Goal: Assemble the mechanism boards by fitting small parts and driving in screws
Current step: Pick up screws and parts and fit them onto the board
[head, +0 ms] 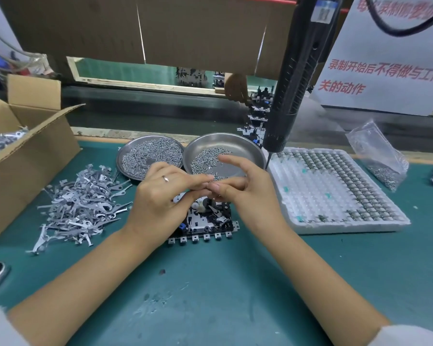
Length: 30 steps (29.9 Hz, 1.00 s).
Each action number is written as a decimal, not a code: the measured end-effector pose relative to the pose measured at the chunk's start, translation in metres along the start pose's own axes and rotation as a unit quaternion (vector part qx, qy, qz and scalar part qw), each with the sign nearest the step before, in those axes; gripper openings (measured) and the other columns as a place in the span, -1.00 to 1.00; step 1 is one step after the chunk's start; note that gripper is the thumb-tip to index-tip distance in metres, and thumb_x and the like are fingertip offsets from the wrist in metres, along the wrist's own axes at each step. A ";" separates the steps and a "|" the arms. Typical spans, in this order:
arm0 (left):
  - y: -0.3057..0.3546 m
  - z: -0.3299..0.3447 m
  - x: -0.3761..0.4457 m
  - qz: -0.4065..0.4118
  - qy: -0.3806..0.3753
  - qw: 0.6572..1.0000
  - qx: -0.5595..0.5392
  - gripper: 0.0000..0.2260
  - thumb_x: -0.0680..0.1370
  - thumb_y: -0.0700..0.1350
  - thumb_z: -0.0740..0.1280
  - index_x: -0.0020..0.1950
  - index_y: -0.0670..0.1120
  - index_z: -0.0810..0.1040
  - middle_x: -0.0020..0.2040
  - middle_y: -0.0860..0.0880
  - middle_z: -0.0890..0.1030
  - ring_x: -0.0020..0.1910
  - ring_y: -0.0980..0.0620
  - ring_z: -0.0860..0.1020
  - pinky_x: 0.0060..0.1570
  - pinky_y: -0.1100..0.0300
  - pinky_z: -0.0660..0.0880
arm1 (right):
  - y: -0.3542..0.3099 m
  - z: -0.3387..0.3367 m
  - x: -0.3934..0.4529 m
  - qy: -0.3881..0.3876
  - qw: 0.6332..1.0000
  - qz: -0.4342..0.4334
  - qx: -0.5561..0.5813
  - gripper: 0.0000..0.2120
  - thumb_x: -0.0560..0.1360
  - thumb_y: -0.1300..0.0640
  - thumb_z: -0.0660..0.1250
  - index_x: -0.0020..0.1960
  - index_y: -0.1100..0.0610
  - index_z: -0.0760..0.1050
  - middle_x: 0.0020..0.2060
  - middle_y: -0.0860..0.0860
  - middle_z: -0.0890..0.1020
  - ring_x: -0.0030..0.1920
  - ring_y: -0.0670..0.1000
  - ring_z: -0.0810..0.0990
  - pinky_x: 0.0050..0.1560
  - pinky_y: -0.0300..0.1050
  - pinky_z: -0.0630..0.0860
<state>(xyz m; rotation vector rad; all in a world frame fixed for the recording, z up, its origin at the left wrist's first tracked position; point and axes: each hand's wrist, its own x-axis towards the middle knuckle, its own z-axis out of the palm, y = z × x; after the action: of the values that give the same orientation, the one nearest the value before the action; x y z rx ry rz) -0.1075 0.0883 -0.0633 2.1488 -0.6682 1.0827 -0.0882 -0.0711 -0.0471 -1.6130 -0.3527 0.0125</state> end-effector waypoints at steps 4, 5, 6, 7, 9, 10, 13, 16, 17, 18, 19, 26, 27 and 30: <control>0.004 0.000 0.000 -0.029 0.004 0.999 -0.045 -0.81 0.40 -0.21 0.49 0.00 -0.17 0.67 -0.15 0.03 0.67 -0.17 0.12 0.59 -0.04 0.07 0.48 | -0.003 -0.004 0.001 -0.035 0.997 0.040 0.047 -0.77 0.43 0.32 0.42 0.01 0.05 0.56 -0.34 0.02 0.69 -0.28 -0.03 0.65 -0.20 -0.18 0.60; 0.006 0.000 0.000 -0.042 0.001 0.997 -0.066 -0.80 0.40 -0.22 0.49 0.01 -0.16 0.66 -0.12 0.02 0.67 -0.15 0.13 0.60 -0.03 0.08 0.50 | -0.005 -0.005 0.000 -0.043 0.996 0.048 0.061 -0.80 0.44 0.32 0.41 0.00 0.08 0.57 -0.34 0.03 0.68 -0.31 -0.03 0.65 -0.19 -0.18 0.61; 0.007 0.001 0.000 -0.057 -0.001 0.995 -0.083 -0.79 0.41 -0.24 0.48 0.04 -0.15 0.65 -0.11 0.02 0.67 -0.13 0.12 0.60 -0.02 0.12 0.51 | -0.007 -0.006 0.000 -0.051 0.995 0.052 0.065 -0.82 0.44 0.32 0.41 -0.02 0.11 0.58 -0.34 0.05 0.67 -0.33 -0.04 0.64 -0.19 -0.17 0.61; 0.009 0.002 0.000 -0.075 0.000 0.992 -0.100 -0.76 0.42 -0.24 0.46 0.07 -0.14 0.64 -0.10 0.02 0.66 -0.11 0.12 0.60 -0.01 0.18 0.51 | -0.010 -0.008 0.000 -0.061 0.995 0.051 0.053 -0.85 0.45 0.32 0.40 -0.03 0.12 0.59 -0.34 0.06 0.67 -0.34 -0.04 0.63 -0.19 -0.17 0.61; 0.010 0.002 0.000 -0.116 0.007 0.984 -0.133 -0.76 0.44 -0.22 0.42 0.10 -0.09 0.61 -0.07 0.04 0.64 -0.10 0.14 0.59 -0.01 0.30 0.48 | -0.018 -0.015 0.002 -0.087 0.995 0.042 -0.006 -0.89 0.47 0.30 0.38 -0.06 0.13 0.59 -0.32 0.07 0.65 -0.36 -0.06 0.61 -0.22 -0.19 0.58; 0.010 0.002 0.001 -0.139 0.013 0.979 -0.146 -0.78 0.45 -0.18 0.39 0.10 -0.07 0.61 -0.06 0.04 0.64 -0.09 0.15 0.58 -0.01 0.34 0.47 | -0.023 -0.021 0.002 -0.100 0.994 0.037 -0.040 -0.90 0.49 0.30 0.37 -0.07 0.13 0.59 -0.32 0.07 0.64 -0.36 -0.06 0.60 -0.25 -0.21 0.56; 0.008 -0.002 0.002 -0.220 0.039 0.958 -0.179 -0.85 0.47 -0.06 0.36 0.01 0.06 0.63 -0.09 0.11 0.67 -0.05 0.19 0.60 0.03 0.34 0.47 | -0.036 -0.051 -0.002 -0.119 0.985 0.040 -0.121 -0.92 0.52 0.27 0.34 -0.11 0.15 0.58 -0.32 0.08 0.64 -0.34 -0.03 0.58 -0.29 -0.24 0.49; 0.004 -0.002 0.003 -0.280 0.063 0.936 -0.205 -0.89 0.44 0.02 0.35 -0.06 0.15 0.62 -0.14 0.13 0.68 -0.06 0.08 0.63 0.06 0.19 0.52 | -0.040 -0.091 -0.016 -0.079 0.967 0.044 -0.239 -0.91 0.51 0.23 0.36 -0.14 0.12 0.61 -0.32 0.06 0.66 -0.33 -0.04 0.59 -0.30 -0.31 0.47; 0.004 -0.002 0.003 -0.288 0.065 0.933 -0.206 -0.89 0.44 0.03 0.35 -0.07 0.16 0.61 -0.15 0.13 0.68 -0.07 0.07 0.63 0.06 0.15 0.53 | -0.039 -0.104 -0.022 -0.061 0.955 0.049 -0.287 -0.90 0.51 0.20 0.37 -0.16 0.07 0.61 -0.31 0.03 0.67 -0.32 -0.05 0.60 -0.29 -0.33 0.46; 0.003 -0.001 0.002 -0.291 0.063 0.932 -0.205 -0.89 0.43 0.03 0.34 -0.07 0.16 0.61 -0.15 0.13 0.68 -0.07 0.06 0.63 0.07 0.14 0.53 | -0.038 -0.117 -0.026 -0.045 0.938 0.052 -0.339 -0.90 0.50 0.17 0.38 -0.17 0.02 0.60 -0.28 -0.01 0.67 -0.29 -0.07 0.61 -0.26 -0.33 0.47; 0.002 0.000 0.002 -0.293 0.059 0.932 -0.204 -0.89 0.44 0.03 0.34 -0.07 0.16 0.61 -0.15 0.13 0.68 -0.07 0.07 0.63 0.07 0.13 0.53 | -0.036 -0.128 -0.030 -0.032 0.918 0.053 -0.392 -0.90 0.50 0.15 0.39 -0.17 -0.03 0.59 -0.26 -0.06 0.67 -0.27 -0.09 0.60 -0.23 -0.31 0.48; -0.001 0.005 -0.004 -0.298 0.033 0.934 -0.195 -0.90 0.47 -0.03 0.34 -0.04 0.11 0.60 -0.09 0.10 0.66 -0.05 0.11 0.62 0.07 0.17 0.52 | -0.015 -0.170 -0.017 0.053 0.864 0.011 -0.501 -0.85 0.51 0.29 0.34 0.01 0.13 0.63 -0.14 -0.06 0.63 -0.19 -0.11 0.54 -0.16 -0.39 0.37; -0.002 0.006 -0.004 -0.302 0.036 0.931 -0.200 -0.90 0.48 -0.06 0.35 -0.05 0.10 0.61 -0.10 0.10 0.66 -0.06 0.12 0.61 0.06 0.21 0.52 | -0.014 -0.168 -0.012 0.051 0.868 0.004 -0.493 -0.84 0.51 0.29 0.34 0.02 0.12 0.63 -0.14 -0.07 0.62 -0.18 -0.13 0.54 -0.13 -0.36 0.40; -0.005 0.006 -0.002 -0.312 0.042 0.926 -0.210 -0.88 0.50 -0.14 0.36 -0.06 0.08 0.61 -0.12 0.08 0.66 -0.09 0.09 0.61 0.01 0.26 0.51 | -0.011 -0.153 0.005 0.029 0.878 -0.033 -0.477 -0.82 0.50 0.31 0.34 0.03 0.12 0.62 -0.15 -0.08 0.63 -0.18 -0.16 0.54 -0.12 -0.43 0.42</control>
<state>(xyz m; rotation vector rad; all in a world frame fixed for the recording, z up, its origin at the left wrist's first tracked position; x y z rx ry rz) -0.1027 0.0874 -0.0694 1.7377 -0.1237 0.6082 -0.0520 -0.2181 -0.0226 -2.5731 -0.3928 -0.3079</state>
